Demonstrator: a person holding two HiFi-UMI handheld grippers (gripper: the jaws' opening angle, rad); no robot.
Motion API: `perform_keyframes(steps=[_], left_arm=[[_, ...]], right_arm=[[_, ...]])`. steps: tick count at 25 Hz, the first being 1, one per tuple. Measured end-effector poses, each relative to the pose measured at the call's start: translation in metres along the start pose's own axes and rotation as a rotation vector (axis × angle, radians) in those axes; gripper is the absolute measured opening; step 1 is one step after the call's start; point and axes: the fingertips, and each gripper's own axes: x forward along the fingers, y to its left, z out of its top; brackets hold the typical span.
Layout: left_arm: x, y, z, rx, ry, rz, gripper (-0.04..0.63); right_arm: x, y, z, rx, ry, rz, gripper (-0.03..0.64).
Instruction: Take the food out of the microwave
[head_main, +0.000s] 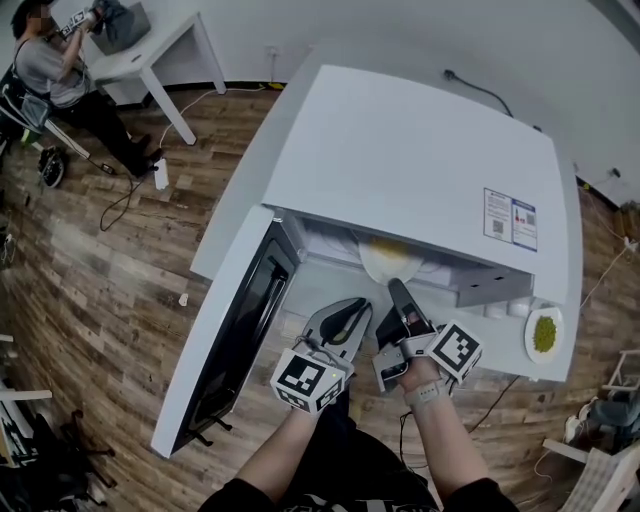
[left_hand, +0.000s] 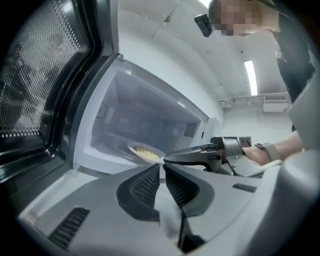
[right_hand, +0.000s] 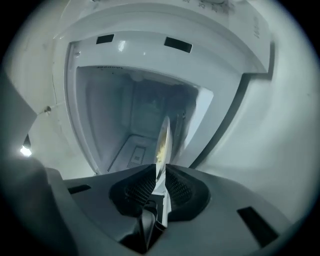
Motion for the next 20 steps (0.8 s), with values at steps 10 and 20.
perform_keyframes(steps=[10, 20], left_arm=[[0.007, 0.006, -0.004, -0.237, 0.019, -0.026, 0.114], [0.014, -0.003, -0.001, -0.448, -0.009, -0.100, 0.112]], right_arm=[[-0.008, 0.001, -0.003, 0.045, 0.005, 0.010, 0.054], [-0.024, 0.002, -0.012, 0.050, 0.022, 0.025, 0.054]])
